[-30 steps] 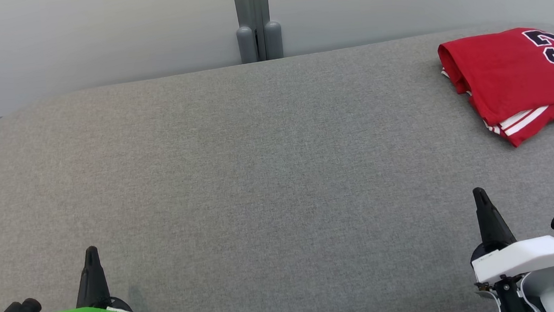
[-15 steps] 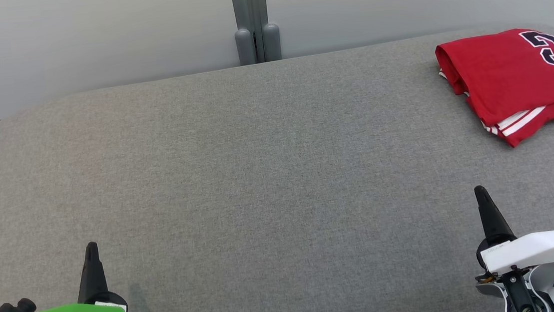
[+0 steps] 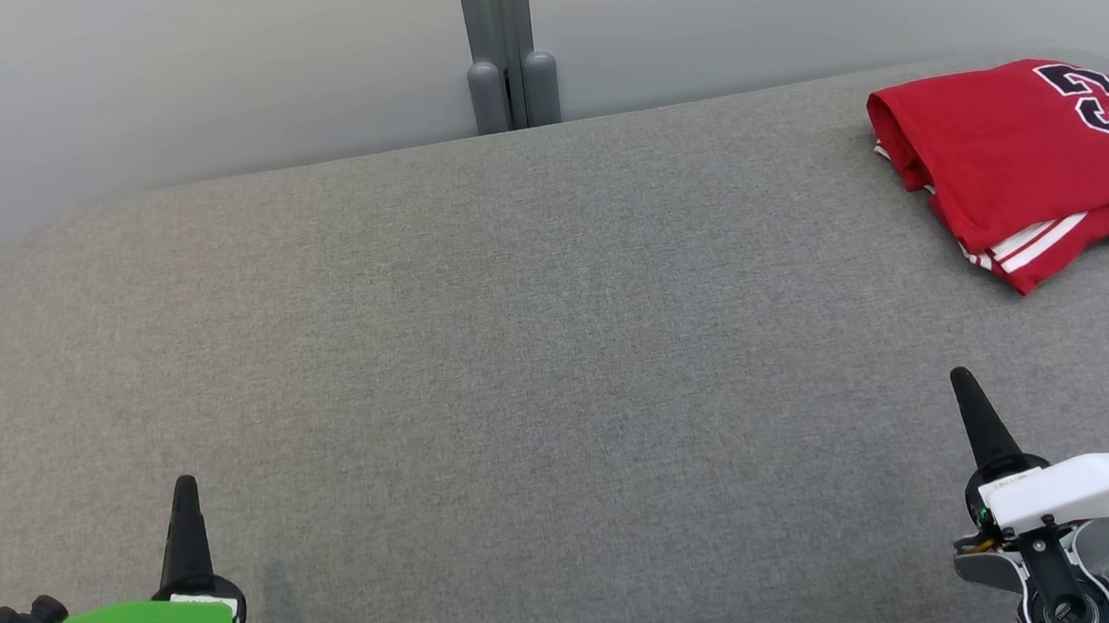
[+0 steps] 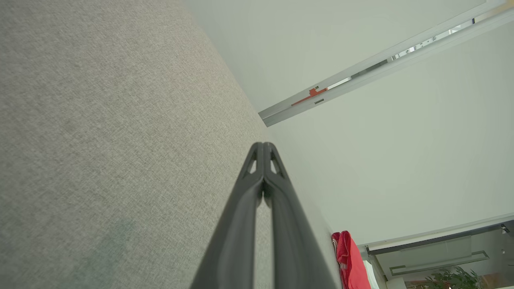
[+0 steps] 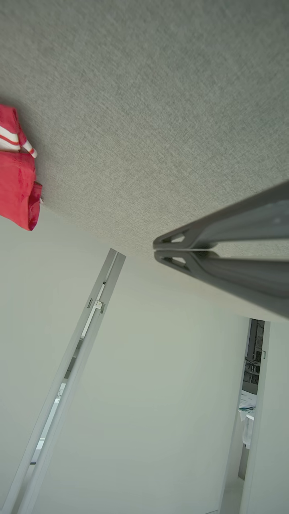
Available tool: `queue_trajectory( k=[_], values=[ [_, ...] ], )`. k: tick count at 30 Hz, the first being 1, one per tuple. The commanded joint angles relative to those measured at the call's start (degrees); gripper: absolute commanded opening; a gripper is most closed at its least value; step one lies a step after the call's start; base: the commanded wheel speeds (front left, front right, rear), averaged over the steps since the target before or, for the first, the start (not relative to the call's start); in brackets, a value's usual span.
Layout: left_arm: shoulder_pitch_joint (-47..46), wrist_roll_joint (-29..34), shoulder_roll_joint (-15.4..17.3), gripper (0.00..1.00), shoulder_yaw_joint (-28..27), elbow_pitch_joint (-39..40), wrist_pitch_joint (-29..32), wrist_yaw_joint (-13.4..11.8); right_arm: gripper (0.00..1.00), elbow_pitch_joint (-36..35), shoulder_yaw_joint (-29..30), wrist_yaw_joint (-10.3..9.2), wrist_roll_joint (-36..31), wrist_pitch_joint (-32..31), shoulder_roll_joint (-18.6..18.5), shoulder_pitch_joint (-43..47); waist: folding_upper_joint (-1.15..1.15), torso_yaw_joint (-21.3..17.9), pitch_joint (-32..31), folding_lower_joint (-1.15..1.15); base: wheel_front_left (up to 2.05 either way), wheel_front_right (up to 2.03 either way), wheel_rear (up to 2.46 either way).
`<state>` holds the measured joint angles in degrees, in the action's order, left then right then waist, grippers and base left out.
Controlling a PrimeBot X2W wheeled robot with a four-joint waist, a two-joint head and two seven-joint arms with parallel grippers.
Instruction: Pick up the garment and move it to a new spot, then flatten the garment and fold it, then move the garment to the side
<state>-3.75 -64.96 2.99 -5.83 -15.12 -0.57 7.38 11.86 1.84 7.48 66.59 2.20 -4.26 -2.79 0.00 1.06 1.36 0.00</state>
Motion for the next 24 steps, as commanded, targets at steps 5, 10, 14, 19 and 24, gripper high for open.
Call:
queue_trajectory(
  k=[5, 10, 14, 19, 24],
  values=[
    [-1.6, -4.0, 0.1, 0.0, -0.4, 0.7, 1.0, 0.1, 0.0, 0.0, 0.5, 0.04, 3.8, -1.1, -0.2, -1.5, 0.0, -0.1, -0.1, 0.0, 0.0, 0.0, 0.0],
    [-1.8, -6.7, 0.1, 0.0, -0.4, 0.8, 1.7, 0.1, 0.0, 0.2, 0.8, 0.03, 6.6, -1.8, -0.2, -1.7, 0.0, -0.2, -0.2, 0.0, 0.0, 0.0, 0.0],
    [-1.9, -8.9, 0.1, 0.0, -0.5, 0.8, 2.3, 0.1, 0.0, 0.4, 1.0, 0.03, 8.6, -2.3, -0.2, -1.8, 0.0, -0.3, -0.3, 0.0, 0.0, 0.0, 0.0],
    [-2.0, -11.2, 0.1, 0.0, -0.5, 0.9, 3.0, 0.1, 0.0, 0.6, 1.3, 0.03, 11.0, -3.0, -0.1, -2.1, 0.0, -0.3, -0.4, 0.0, 0.0, 0.0, 0.0],
    [-2.1, -13.6, 0.0, 0.0, -0.6, 0.9, 3.6, 0.1, 0.0, 0.9, 1.6, 0.03, 13.5, -3.7, -0.1, -2.3, 0.0, -0.4, -0.5, 0.0, 0.0, 0.0, 0.0]
  ],
)
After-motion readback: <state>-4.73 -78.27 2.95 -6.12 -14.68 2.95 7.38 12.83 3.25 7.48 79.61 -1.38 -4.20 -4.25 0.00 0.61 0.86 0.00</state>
